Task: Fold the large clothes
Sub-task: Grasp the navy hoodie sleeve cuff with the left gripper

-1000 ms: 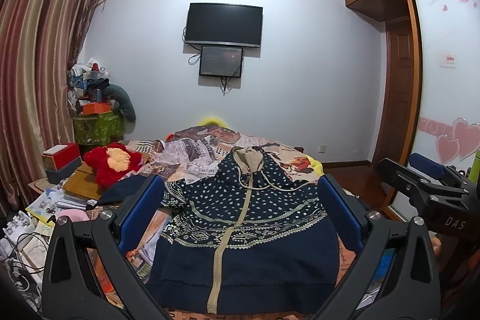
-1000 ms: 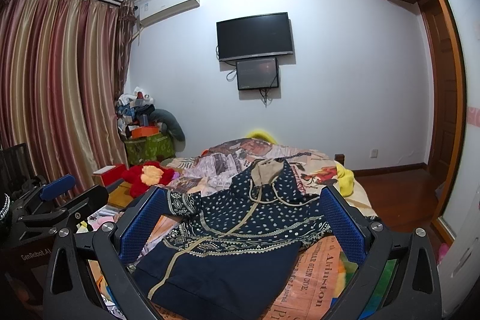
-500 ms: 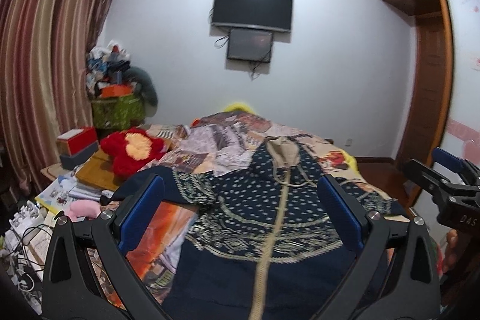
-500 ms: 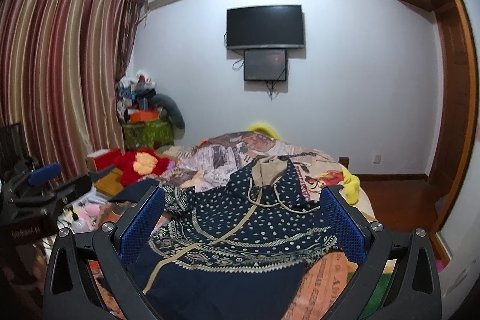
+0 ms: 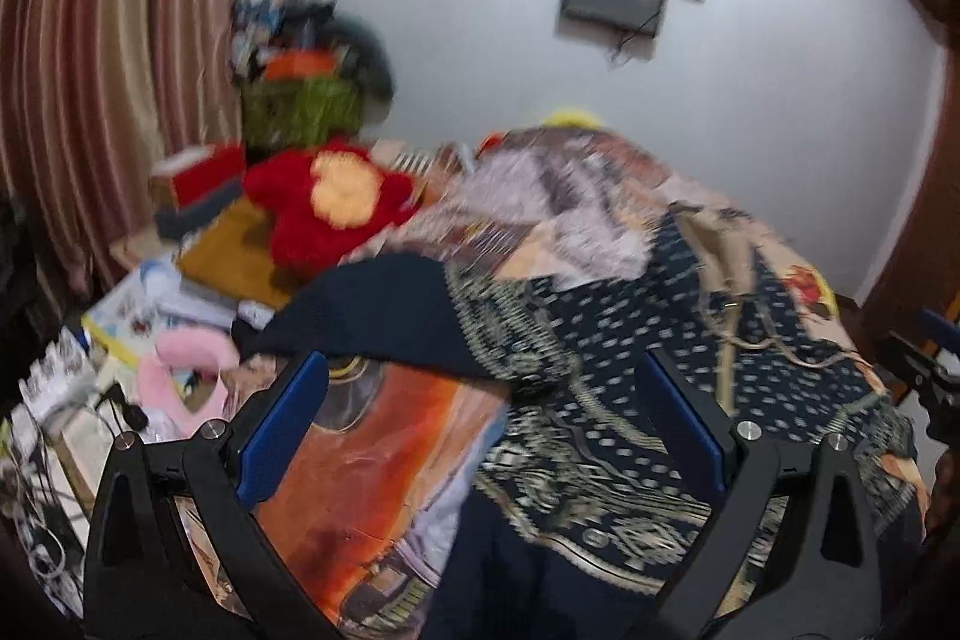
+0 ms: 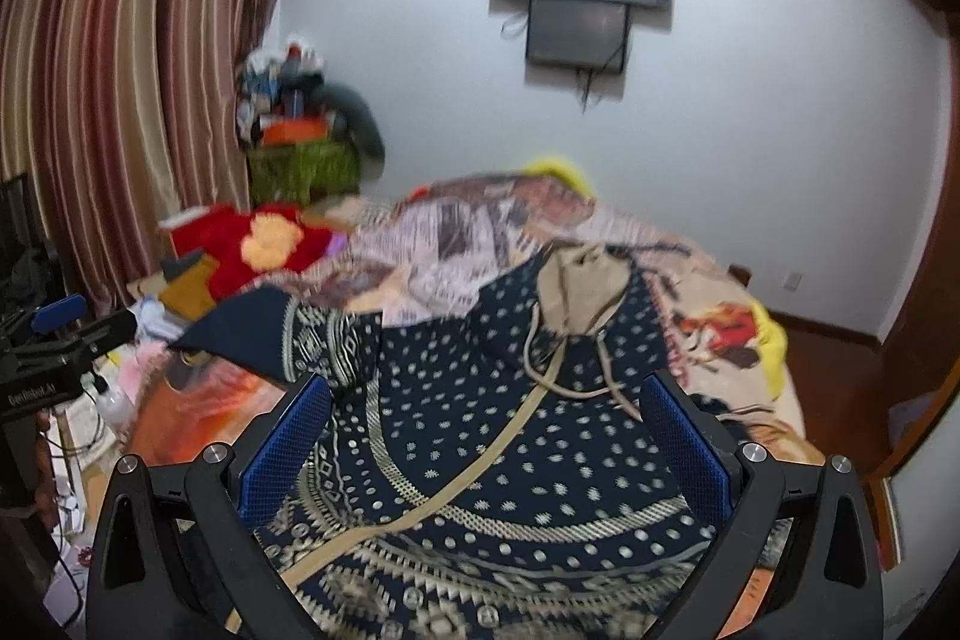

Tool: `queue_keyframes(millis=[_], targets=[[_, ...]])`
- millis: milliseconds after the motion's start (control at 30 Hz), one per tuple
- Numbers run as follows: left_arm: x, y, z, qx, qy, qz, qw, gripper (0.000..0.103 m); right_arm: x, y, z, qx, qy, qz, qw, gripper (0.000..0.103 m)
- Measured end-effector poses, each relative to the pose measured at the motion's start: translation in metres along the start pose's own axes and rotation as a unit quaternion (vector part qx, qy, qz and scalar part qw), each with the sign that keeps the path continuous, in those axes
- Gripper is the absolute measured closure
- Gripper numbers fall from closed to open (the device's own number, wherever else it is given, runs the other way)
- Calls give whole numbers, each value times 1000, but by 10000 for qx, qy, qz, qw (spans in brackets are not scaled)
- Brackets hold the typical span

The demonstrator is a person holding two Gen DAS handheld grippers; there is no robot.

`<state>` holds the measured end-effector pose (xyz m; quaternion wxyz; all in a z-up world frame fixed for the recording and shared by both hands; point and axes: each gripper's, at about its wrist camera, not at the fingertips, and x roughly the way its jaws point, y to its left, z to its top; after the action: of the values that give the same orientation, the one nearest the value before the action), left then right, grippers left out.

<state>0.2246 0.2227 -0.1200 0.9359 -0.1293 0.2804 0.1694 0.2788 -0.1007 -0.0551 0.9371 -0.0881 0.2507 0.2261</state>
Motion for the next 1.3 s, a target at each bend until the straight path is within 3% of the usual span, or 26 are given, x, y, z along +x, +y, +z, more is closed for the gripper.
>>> queue_keyframes(millis=[233,400,500,700,767,867,933,1033,1167,1300], targets=[[90,47,3,-420,954,427,9936,0,108,4,-1,130,1030,213,9944,0],[138,70,1,-705,1489,195,9861,1,175,1,-11,472,1904,443,9796,0],[156,77,-1,-922,1703,19,9811,8,214,4,-19,593,2440,539,9664,0],[183,86,0,-1287,1770,-246,9754,10,271,15,-31,692,3077,734,9461,0],[188,90,4,-1407,1673,-300,9754,16,282,21,-33,666,3174,789,9426,0],[196,100,10,-1589,1546,-125,9750,36,294,29,-36,597,3240,885,9400,0],[198,104,16,-1575,1475,149,9763,67,297,35,-38,500,3259,943,9394,0],[199,106,25,-1440,1413,378,9787,91,297,39,-41,406,3275,1028,9384,0],[184,93,41,-1063,1072,745,9857,95,293,38,-42,397,3277,1050,9381,0],[158,69,66,-764,656,611,9930,95,279,25,-33,582,3162,1116,9403,0]])
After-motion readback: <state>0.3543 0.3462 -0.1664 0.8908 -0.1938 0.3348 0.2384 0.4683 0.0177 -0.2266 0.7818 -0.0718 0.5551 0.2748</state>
